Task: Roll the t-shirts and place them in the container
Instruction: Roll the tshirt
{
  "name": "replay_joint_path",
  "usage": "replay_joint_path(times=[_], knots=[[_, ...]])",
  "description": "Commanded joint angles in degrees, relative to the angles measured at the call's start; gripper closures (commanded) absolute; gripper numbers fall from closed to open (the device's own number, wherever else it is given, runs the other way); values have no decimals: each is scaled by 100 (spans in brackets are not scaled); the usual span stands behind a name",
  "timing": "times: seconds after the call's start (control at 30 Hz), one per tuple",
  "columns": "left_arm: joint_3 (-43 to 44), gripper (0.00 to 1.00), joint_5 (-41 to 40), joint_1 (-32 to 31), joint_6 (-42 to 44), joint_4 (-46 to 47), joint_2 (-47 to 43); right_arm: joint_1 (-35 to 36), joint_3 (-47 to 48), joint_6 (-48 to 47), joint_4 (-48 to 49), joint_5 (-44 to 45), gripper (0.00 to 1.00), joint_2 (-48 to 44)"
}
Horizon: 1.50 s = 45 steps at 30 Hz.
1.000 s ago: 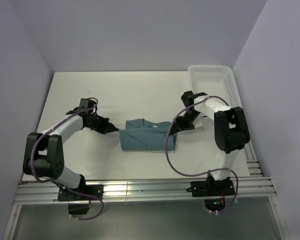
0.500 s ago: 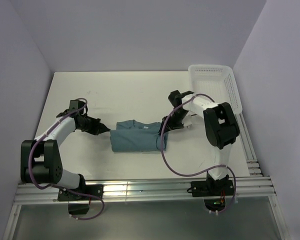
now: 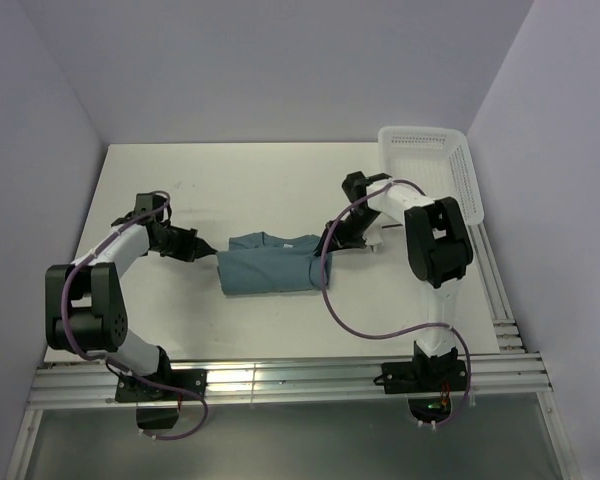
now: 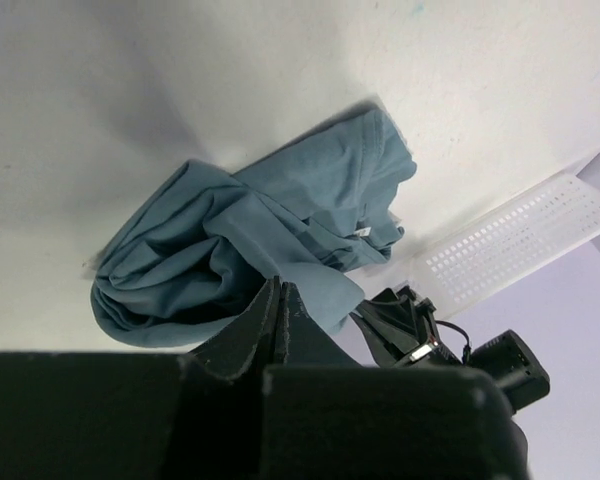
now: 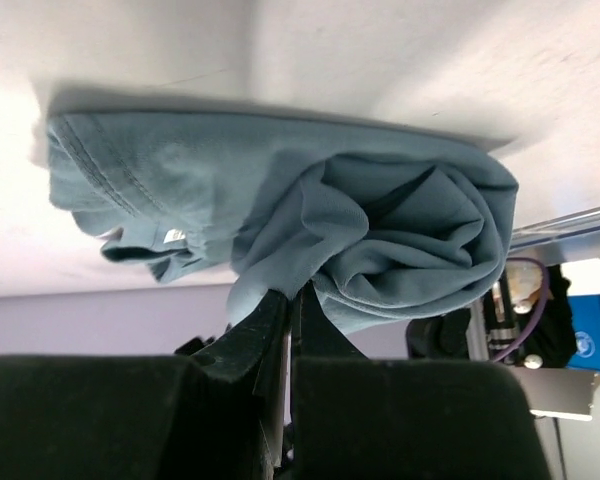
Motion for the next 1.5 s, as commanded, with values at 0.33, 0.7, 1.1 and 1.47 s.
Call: replay_joint_path(times=[0.33, 0.7, 1.1, 1.47], knots=[[591, 100, -137, 55, -92, 656, 1181, -257, 1015, 190, 41, 21, 100, 893], [732, 78, -93, 46, 118, 630, 962, -275, 1271, -381, 76, 470, 58, 490], [749, 48, -40, 55, 294, 472, 496, -459, 946, -882, -20, 522, 52, -354], [934, 44, -146, 55, 795, -90, 127, -495, 59, -1155, 618, 49, 25, -1391]])
